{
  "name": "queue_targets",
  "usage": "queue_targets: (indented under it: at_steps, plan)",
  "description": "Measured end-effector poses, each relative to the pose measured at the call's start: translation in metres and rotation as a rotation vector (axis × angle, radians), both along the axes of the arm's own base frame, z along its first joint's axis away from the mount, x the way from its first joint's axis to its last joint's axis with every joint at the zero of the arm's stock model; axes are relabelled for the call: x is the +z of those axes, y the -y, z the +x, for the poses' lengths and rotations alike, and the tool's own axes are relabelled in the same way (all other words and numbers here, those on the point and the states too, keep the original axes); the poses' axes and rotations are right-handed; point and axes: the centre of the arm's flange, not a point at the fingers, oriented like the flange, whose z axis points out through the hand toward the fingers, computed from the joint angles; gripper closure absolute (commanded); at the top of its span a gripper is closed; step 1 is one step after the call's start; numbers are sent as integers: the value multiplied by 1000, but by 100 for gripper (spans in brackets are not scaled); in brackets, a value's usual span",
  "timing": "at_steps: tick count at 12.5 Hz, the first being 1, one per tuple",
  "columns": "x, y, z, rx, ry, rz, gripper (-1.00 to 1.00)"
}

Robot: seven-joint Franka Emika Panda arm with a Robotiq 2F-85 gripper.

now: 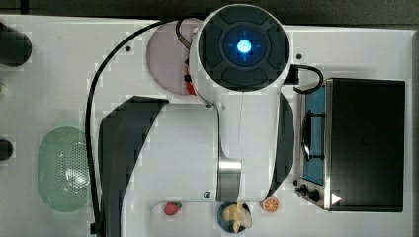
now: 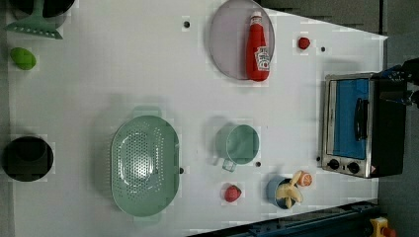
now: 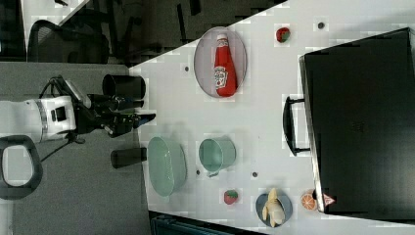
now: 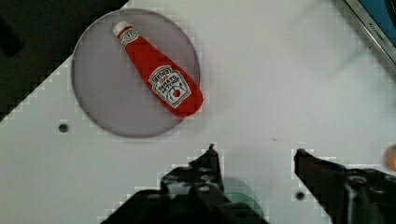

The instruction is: Pick ketchup from plate and place it on table.

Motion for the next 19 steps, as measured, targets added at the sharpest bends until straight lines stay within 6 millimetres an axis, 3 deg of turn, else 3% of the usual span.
queue_targets:
  at_steps: [3,4,7,9,12,15,19]
  plan:
    - [-5,2,-63,-12,-126,-5,-99]
    - [7,2,-71,-13,-107,-8,-100]
    - [39,-1,-71,-9,-23,-9,-100]
    - [34,3,-68,-12,-31,-17,-100]
    - [6,3,-47,-12,-57,-7,-100]
    - [-50,-2,-20,7,-129,7,-100]
    - [-118,-8,19,109,-101,14,-100]
